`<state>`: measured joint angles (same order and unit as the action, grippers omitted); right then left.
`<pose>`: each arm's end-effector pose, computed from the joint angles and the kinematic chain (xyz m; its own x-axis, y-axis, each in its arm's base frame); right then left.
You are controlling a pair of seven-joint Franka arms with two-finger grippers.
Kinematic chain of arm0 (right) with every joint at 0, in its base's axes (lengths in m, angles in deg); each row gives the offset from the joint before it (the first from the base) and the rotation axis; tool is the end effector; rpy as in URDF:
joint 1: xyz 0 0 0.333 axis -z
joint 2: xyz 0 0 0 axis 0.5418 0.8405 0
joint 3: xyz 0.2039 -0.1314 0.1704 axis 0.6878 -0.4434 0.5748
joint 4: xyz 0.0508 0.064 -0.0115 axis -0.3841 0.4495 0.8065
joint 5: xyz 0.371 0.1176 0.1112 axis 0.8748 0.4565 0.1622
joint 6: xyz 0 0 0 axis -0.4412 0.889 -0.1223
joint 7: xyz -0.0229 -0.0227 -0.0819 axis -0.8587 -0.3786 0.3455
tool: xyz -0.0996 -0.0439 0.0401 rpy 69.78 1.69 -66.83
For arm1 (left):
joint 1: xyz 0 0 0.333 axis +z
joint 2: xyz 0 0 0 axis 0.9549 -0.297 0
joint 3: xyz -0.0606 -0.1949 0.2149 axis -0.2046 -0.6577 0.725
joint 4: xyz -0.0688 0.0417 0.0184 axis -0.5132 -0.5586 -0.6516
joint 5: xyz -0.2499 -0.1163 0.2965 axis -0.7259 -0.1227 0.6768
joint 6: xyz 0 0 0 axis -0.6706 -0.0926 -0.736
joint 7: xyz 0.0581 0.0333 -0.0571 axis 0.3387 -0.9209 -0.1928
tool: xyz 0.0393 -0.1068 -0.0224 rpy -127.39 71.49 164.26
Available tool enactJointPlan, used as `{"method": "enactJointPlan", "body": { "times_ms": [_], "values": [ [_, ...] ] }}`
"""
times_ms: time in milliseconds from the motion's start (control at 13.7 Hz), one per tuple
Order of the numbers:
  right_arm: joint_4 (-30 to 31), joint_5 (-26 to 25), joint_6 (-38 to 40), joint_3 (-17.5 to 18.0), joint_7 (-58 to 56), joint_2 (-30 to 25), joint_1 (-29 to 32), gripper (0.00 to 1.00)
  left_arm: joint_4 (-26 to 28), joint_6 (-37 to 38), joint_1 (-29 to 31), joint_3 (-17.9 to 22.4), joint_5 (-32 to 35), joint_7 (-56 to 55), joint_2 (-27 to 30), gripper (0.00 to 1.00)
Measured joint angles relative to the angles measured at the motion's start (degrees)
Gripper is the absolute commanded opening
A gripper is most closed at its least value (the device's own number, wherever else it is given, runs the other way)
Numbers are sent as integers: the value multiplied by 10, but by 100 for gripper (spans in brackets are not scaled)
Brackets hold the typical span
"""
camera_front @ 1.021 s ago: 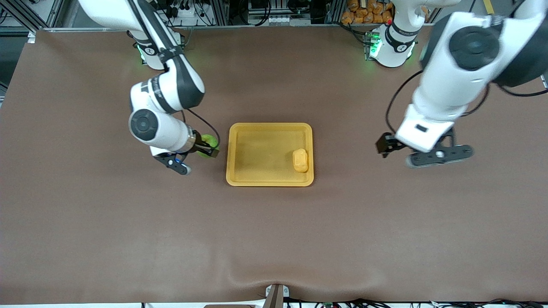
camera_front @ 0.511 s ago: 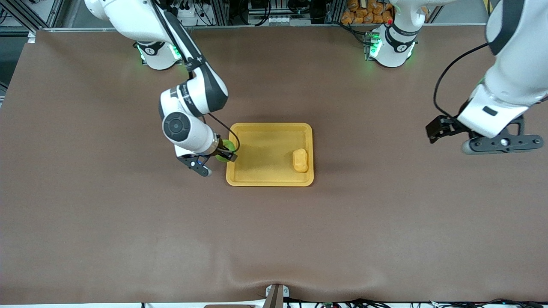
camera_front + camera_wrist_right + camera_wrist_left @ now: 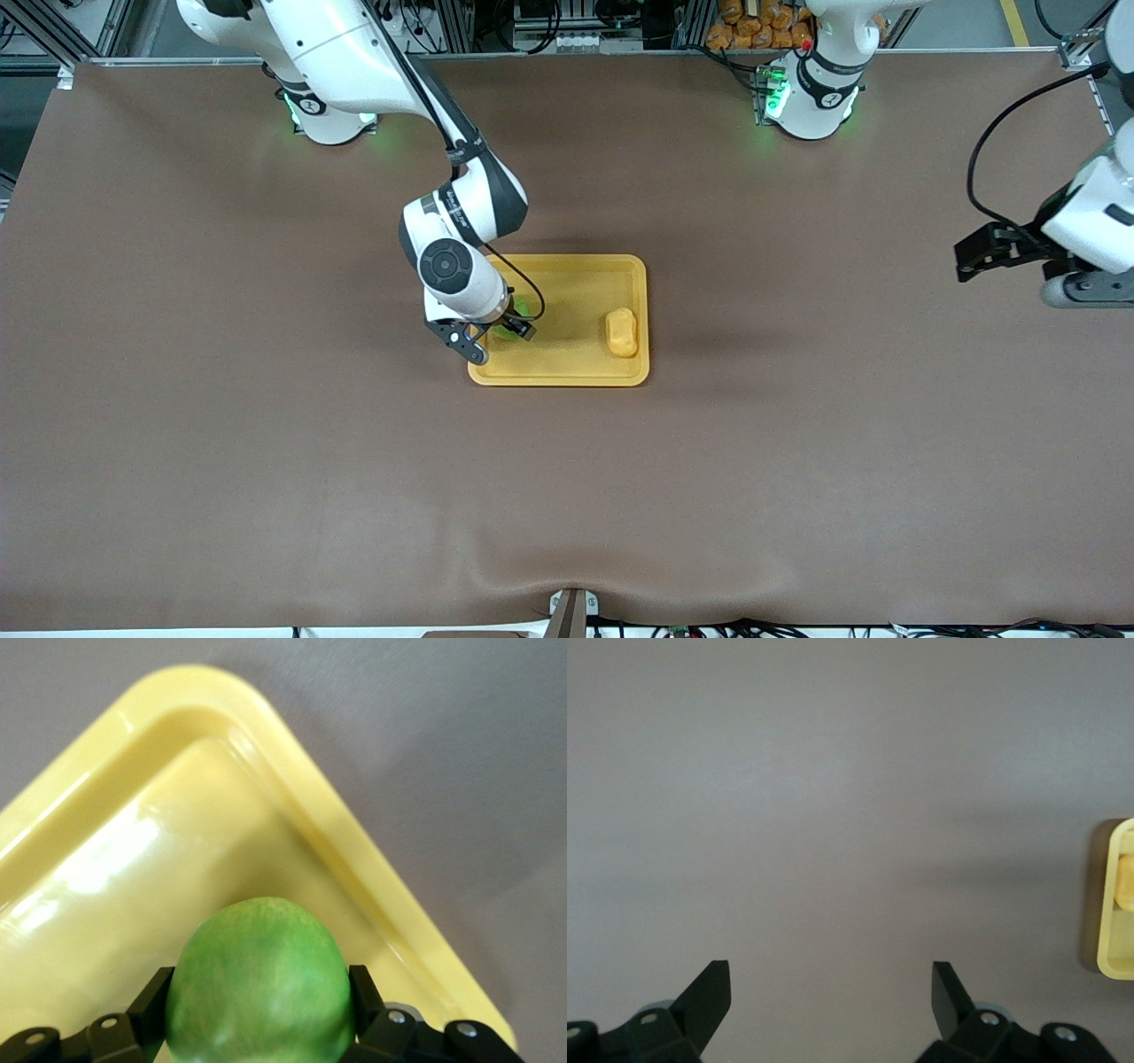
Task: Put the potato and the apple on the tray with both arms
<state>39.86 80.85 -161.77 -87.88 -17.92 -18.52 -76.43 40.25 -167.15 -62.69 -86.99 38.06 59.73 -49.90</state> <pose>0.5213 0.3944 0.1712 0.7682 -0.6170 -0.1708 -0.6250 -0.7806 0.0090 0.6023 -0.0352 0.5871 0.9982 -0.0412 0.0444 -0.0353 -0.9913 -0.1265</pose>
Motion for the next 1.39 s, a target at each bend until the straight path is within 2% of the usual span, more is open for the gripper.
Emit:
{"method": "enactJointPlan", "body": {
  "times_ms": [73,511,948,1167,1386],
  "values": [
    [-3,0,0,-1,1,2,-3,100,0,1,5,0,0,4,1,100],
    [-24,0,19,-11,2,3,-2,100,-1,1,6,1,-14,4,13,100],
    [-146,-2,195,-28,-1,0,34,100,1,49,-13,32,-58,5,40,100],
    [-185,-5,227,-33,-4,-1,59,100,21,61,-56,69,-75,5,63,100],
    [-226,-5,297,-38,-4,-15,93,100,38,65,-91,83,-77,2,85,100]
  ]
}}
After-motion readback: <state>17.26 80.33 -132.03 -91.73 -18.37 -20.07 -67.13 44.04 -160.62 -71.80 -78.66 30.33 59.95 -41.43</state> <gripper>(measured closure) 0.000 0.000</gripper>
